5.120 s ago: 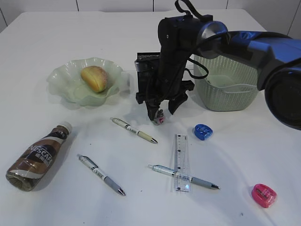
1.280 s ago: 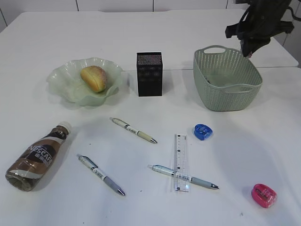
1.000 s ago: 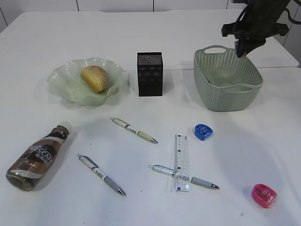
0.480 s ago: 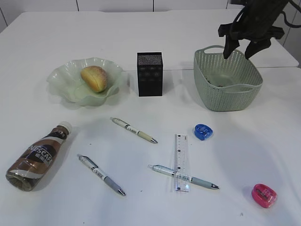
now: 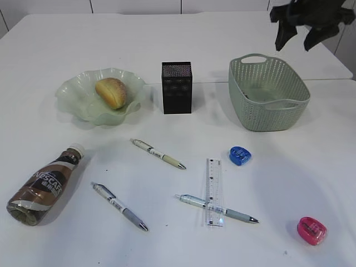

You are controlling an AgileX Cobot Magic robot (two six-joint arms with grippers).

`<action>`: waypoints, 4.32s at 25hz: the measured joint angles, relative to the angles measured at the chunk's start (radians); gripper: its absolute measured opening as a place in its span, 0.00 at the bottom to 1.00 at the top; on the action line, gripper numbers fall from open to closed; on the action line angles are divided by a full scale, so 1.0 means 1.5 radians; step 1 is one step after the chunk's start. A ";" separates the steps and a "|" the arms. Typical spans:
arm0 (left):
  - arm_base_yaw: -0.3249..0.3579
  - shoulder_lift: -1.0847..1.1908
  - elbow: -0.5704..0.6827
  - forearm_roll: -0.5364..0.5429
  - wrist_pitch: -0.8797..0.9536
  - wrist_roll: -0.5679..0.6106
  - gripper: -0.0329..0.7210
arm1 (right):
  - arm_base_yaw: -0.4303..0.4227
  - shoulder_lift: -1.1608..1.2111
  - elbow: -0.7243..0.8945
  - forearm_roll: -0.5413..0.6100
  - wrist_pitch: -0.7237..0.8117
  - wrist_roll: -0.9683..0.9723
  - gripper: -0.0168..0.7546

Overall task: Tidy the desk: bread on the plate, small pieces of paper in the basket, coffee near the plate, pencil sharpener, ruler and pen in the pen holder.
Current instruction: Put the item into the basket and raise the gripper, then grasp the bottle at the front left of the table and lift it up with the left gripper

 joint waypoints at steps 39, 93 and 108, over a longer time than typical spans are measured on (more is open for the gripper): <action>-0.105 0.343 0.000 0.136 -0.023 0.034 0.88 | 0.000 -0.503 0.420 0.094 0.007 0.002 0.70; -0.105 0.596 -0.078 0.133 -0.060 0.034 0.83 | 0.000 -0.503 0.420 0.090 0.007 0.002 0.71; -0.105 0.598 -0.081 0.133 -0.053 0.034 0.44 | 0.000 -0.503 0.420 0.090 0.007 0.002 0.71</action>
